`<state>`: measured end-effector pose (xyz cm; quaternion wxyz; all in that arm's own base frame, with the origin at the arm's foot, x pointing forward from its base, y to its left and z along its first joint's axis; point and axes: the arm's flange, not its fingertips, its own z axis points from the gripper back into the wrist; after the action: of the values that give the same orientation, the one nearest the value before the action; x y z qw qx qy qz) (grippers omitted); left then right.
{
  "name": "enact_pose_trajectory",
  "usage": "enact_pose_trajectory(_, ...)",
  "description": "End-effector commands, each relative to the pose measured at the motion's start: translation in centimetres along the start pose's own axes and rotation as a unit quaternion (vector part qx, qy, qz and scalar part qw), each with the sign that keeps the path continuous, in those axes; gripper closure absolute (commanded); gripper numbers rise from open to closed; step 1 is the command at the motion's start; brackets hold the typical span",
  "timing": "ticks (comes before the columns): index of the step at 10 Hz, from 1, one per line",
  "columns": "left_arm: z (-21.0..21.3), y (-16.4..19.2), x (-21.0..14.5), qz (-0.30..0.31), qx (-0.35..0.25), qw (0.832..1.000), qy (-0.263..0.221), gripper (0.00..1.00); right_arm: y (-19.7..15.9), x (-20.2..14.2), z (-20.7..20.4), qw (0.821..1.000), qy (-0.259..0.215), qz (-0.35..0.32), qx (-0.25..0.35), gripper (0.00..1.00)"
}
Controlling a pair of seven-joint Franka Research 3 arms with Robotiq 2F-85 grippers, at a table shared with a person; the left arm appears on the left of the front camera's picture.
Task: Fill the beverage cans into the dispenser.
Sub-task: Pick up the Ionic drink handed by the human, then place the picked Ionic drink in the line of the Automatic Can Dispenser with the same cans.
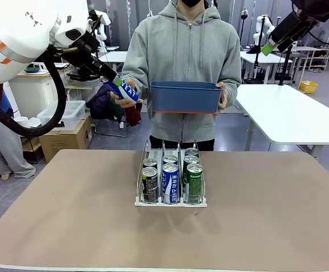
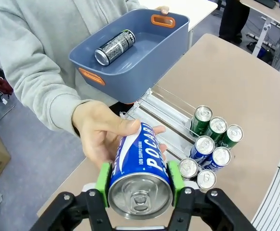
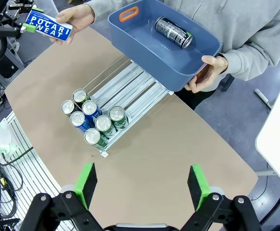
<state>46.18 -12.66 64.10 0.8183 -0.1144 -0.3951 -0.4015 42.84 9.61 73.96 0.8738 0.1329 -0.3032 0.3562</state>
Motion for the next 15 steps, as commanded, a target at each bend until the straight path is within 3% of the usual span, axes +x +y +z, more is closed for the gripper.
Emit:
enact_pose_trajectory(1,0.48,0.20,0.29,0.012,0.009,1.000,0.006,0.63,-0.03,-0.10,0.01,1.000,-0.004,0.004,0.010,0.00)
enact_pose_trajectory(2,0.49,0.25,0.50,0.028,0.002,1.000,0.010,0.83,-0.03,-0.10,0.01,1.000,-0.004,0.004,0.010,0.00)
enact_pose_trajectory(3,0.31,0.13,0.63,0.027,0.005,1.000,0.002,0.63,-0.03,-0.10,0.01,1.000,-0.004,0.004,0.010,0.00)
enact_pose_trajectory(15,0.19,0.07,0.24,0.009,0.001,1.000,-0.001,0.63,-0.03,-0.10,0.01,1.000,-0.004,0.004,0.010,0.00)
